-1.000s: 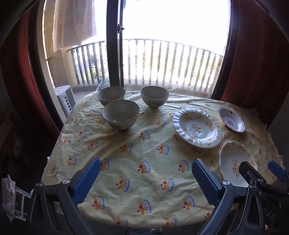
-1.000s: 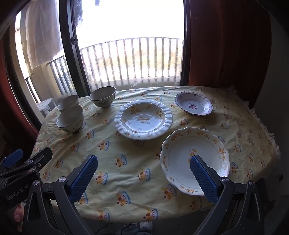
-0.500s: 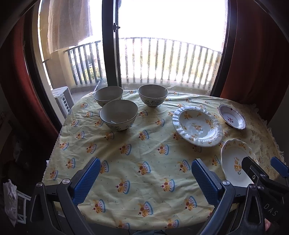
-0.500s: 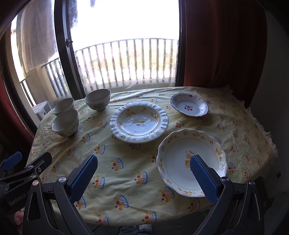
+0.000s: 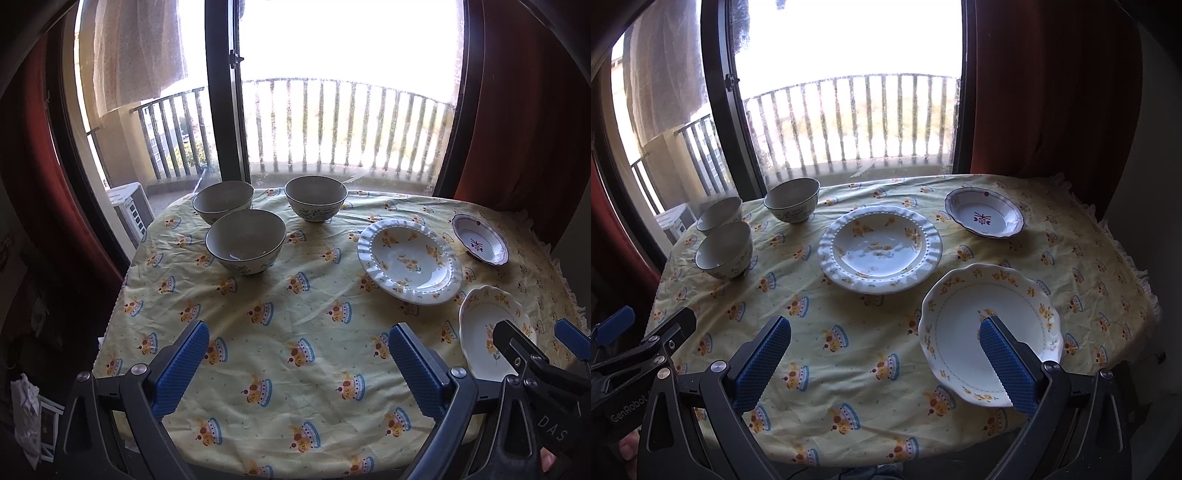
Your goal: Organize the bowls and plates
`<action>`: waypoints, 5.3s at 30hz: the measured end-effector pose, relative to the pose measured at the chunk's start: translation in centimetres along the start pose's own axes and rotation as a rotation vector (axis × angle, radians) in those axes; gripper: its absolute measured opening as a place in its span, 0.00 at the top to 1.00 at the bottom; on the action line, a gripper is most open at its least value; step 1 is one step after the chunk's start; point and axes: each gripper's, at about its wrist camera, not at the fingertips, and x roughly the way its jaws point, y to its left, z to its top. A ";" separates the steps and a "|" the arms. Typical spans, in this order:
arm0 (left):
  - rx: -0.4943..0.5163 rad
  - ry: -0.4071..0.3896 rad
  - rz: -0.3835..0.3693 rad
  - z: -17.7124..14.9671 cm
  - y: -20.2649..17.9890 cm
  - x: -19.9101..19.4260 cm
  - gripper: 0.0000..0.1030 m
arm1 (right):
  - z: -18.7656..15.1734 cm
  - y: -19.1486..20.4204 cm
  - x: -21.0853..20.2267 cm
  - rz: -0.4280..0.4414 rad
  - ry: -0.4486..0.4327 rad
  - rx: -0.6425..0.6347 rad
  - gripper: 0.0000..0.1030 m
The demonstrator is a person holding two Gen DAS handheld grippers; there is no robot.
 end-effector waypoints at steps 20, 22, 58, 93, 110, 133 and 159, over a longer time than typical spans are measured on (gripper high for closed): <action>0.006 0.005 -0.003 0.5 -0.1 0.6 0.04 | 0.2 0.0 0.5 -0.016 0.000 0.004 0.00; 0.008 0.005 -0.002 0.5 -0.1 0.6 0.04 | 0.3 0.0 0.5 -0.019 -0.002 0.002 0.00; 0.006 0.023 -0.034 0.2 0.9 1.2 0.04 | 0.0 1.2 0.1 -0.023 0.016 0.011 0.00; 0.072 0.209 -0.059 1.5 -19.0 10.6 0.20 | 3.7 -16.5 10.5 -0.073 0.181 0.021 0.06; 0.079 0.384 0.019 -3.2 -25.5 16.4 0.30 | -0.5 -24.0 18.4 -0.004 0.389 0.001 0.16; 0.004 0.436 0.017 -3.9 -25.6 17.3 0.31 | -0.5 -23.2 21.2 0.110 0.488 -0.024 0.31; -0.003 0.433 -0.061 -1.7 -20.6 14.4 0.33 | 0.7 -19.4 17.1 0.007 0.431 0.023 0.34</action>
